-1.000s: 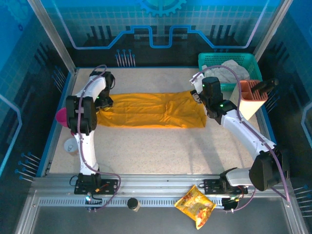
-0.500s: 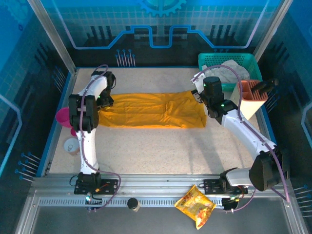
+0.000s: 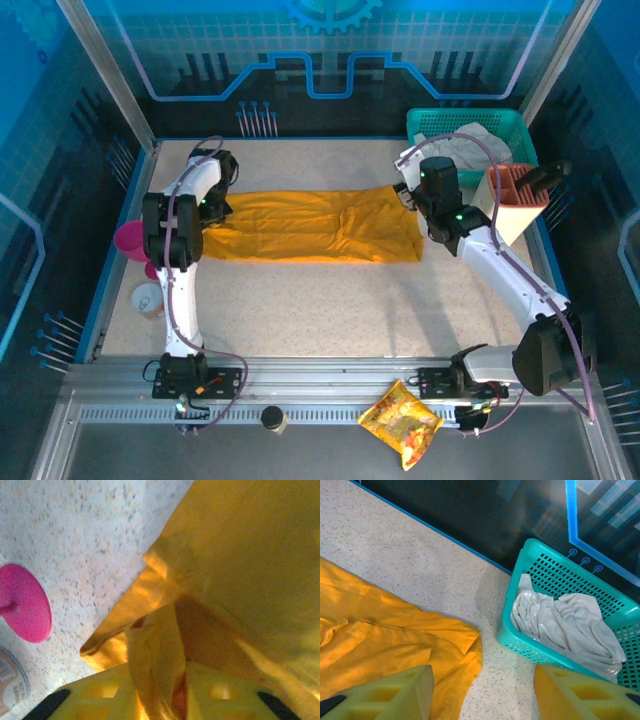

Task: Fold and stack the t-shirts

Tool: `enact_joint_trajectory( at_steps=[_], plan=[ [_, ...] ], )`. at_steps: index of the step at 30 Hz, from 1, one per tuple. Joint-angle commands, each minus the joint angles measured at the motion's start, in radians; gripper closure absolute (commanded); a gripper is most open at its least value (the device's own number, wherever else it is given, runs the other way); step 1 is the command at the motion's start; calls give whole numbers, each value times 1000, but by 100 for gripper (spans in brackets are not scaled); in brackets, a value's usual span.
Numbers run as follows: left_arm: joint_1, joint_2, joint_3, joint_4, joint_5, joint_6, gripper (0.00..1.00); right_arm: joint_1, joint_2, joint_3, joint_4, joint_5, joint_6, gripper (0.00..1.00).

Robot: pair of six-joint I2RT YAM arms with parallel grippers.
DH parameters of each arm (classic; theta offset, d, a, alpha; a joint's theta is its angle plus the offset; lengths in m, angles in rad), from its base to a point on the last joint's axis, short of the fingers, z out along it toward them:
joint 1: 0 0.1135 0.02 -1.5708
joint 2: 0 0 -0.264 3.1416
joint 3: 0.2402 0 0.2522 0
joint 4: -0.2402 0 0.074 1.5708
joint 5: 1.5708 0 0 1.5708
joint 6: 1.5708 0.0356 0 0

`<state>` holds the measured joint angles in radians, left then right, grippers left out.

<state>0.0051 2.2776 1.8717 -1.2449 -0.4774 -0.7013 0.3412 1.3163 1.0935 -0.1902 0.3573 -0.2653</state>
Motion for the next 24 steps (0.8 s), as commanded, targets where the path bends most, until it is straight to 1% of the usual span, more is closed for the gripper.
enact_joint_trajectory(
  at_steps=[1,5,7,9,12,14,15,17,19,21,23,24],
  plan=[
    [9,18,76,-44,-54,14,78,-21,-31,-11,-5,-3,12,44],
    [15,34,136,-80,-72,45,87,-22,-27,-11,-8,-9,14,45],
    [23,57,163,-106,-69,55,89,-23,-25,-9,-9,-13,15,45],
    [30,77,179,-125,-66,58,88,-24,-23,-10,-10,-15,15,45],
    [36,98,175,-122,-67,60,84,-24,-26,-10,-10,-15,15,45],
    [36,110,176,-122,-75,61,78,-24,-28,-9,-10,-14,14,45],
    [36,112,177,-122,-80,63,73,-24,-27,-10,-11,-15,14,45],
    [36,107,181,-126,-97,60,59,-25,-30,-7,-17,-15,17,45],
    [36,87,185,-129,-111,59,50,-24,-35,-3,-26,-17,24,43],
    [36,55,188,-123,-133,62,44,-24,-43,2,-43,-18,47,41],
    [36,19,207,-116,-153,75,42,-25,-52,30,-109,16,133,36],
    [35,5,218,-115,-156,82,39,-27,-52,50,-158,27,178,35]
  ],
)
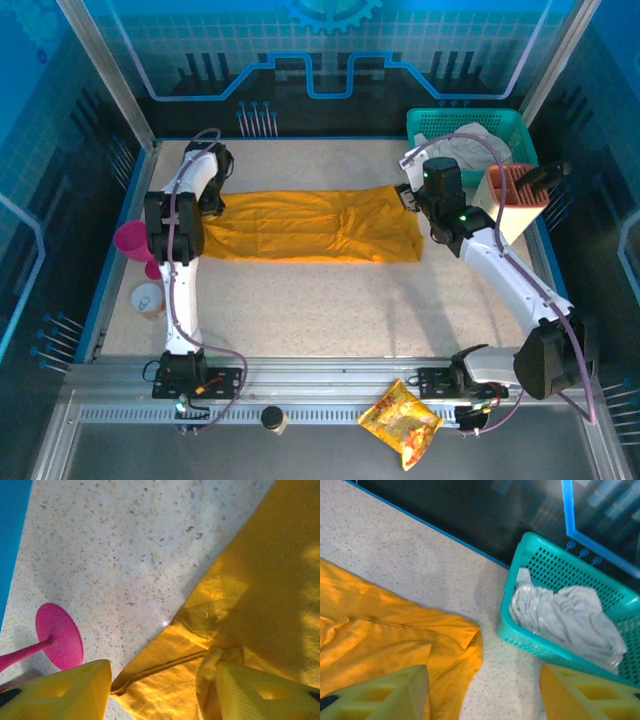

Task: Fold and stack the t-shirts

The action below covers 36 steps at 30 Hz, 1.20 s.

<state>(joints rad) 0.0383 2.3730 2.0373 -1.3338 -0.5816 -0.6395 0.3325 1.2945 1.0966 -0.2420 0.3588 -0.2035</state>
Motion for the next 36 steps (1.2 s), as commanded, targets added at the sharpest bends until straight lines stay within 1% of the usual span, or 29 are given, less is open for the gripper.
enact_joint_trajectory(
  at_steps=[1,3,4,6,7,8,9,10,12,13,14,17,19,23,28,32,36],
  plan=[
    [1,-110,67,-21,-53,29,36,-20,-29,74,-171,27,170,34],
    [-8,-139,102,-13,-45,56,31,-20,-26,111,-298,19,273,34],
    [-16,-152,123,-11,-36,70,29,-21,-25,123,-360,2,320,37],
    [-37,-162,166,-24,-15,93,27,-20,-28,121,-456,-58,393,47],
    [-49,-165,184,-29,4,107,28,-20,-29,110,-493,-116,428,62],
    [-62,-166,193,-31,29,122,34,-20,-26,89,-519,-173,460,80],
    [-75,-165,194,-27,55,130,45,-20,-20,71,-537,-217,490,98],
    [-88,-157,193,-23,94,143,56,-18,-7,49,-554,-258,532,100],
    [-109,-123,193,-11,178,160,85,-7,28,6,-549,-324,580,100],
    [-120,-92,193,-3,206,162,97,3,52,-9,-541,-332,601,100],
    [-129,-60,197,6,222,163,100,15,80,-16,-530,-337,618,100],
    [-154,25,209,23,241,160,100,40,169,-5,-496,-304,641,100],
    [-162,50,188,54,235,149,100,47,239,17,-482,-277,645,100],
    [-163,64,111,107,200,122,100,54,389,43,-438,-256,659,100],
    [-163,57,13,131,168,101,100,55,557,86,-390,-248,686,100],
    [-164,19,-51,136,185,93,100,55,664,216,-396,-236,673,100],
    [-169,-20,-132,131,227,93,100,48,770,385,-455,-219,630,100]
  ],
)
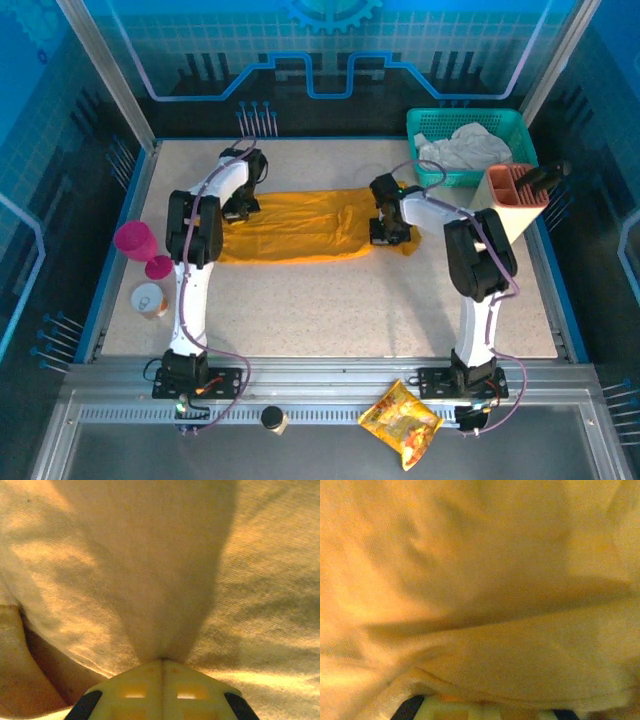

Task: Fold and stack the t-shirts

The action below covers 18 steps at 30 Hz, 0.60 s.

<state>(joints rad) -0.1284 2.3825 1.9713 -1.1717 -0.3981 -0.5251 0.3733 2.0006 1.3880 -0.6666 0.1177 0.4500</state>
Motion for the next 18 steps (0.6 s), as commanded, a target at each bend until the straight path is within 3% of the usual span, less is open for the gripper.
enact_joint_trajectory(
  at_steps=[1,8,14,18],
  plan=[
    [-4,-48,-99,-23,62,-20,100,4,93,145,-48,20,-38,100],
    [-23,-235,-463,118,207,-76,100,-47,309,523,-166,12,-159,100],
    [-132,-370,-693,215,329,-165,100,-90,599,1032,-361,-57,-241,100],
    [-228,-418,-819,339,495,-249,100,-118,751,1315,-423,-137,-210,100]
  ],
)
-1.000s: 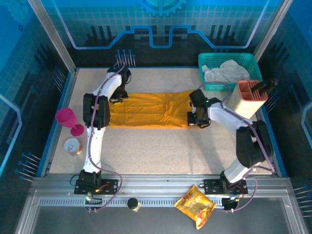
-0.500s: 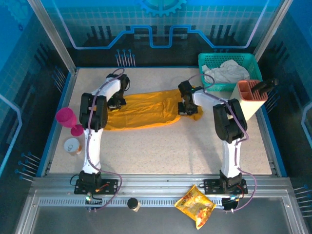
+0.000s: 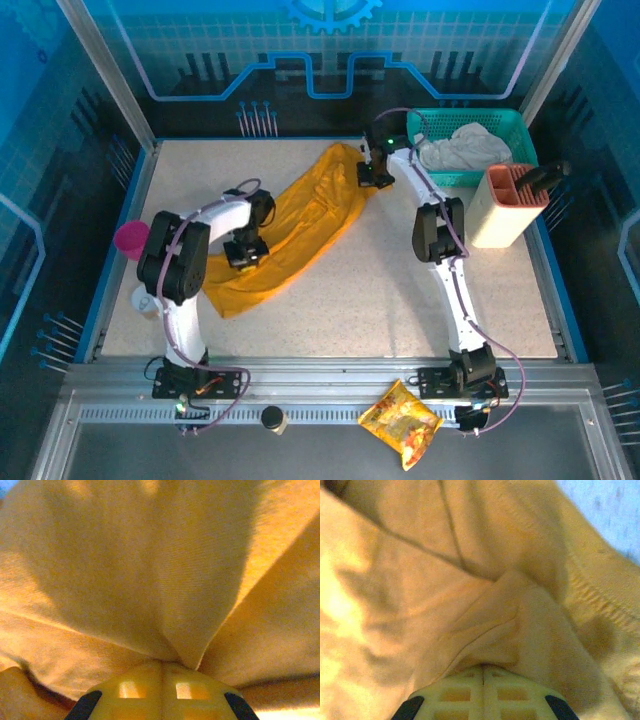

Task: Fold and stack the t-shirts

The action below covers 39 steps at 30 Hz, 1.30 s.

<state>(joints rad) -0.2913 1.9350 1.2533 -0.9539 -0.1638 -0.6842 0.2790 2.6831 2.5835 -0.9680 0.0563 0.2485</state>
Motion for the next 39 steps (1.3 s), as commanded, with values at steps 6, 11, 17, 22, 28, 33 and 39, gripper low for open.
enact_joint_trajectory(
  at_steps=[6,11,17,22,28,33,39],
  plan=[
    [-173,-72,-97,100,259,-158,100,-56,-7,60,-54,-166,43,100],
    [-174,-165,154,-144,66,-107,89,-52,-167,-5,-62,-153,19,100],
    [-147,-124,405,-284,-79,-27,77,-14,-431,-253,-63,-108,21,100],
    [-80,-9,344,-155,41,25,86,65,-625,-637,92,-152,124,100],
    [-63,117,258,-63,101,38,93,147,-659,-903,247,-204,307,100],
    [-68,27,66,-10,105,18,93,152,-553,-913,292,-175,368,100],
    [-85,-91,-109,20,126,-21,92,134,-376,-781,244,-142,370,100]
  ],
)
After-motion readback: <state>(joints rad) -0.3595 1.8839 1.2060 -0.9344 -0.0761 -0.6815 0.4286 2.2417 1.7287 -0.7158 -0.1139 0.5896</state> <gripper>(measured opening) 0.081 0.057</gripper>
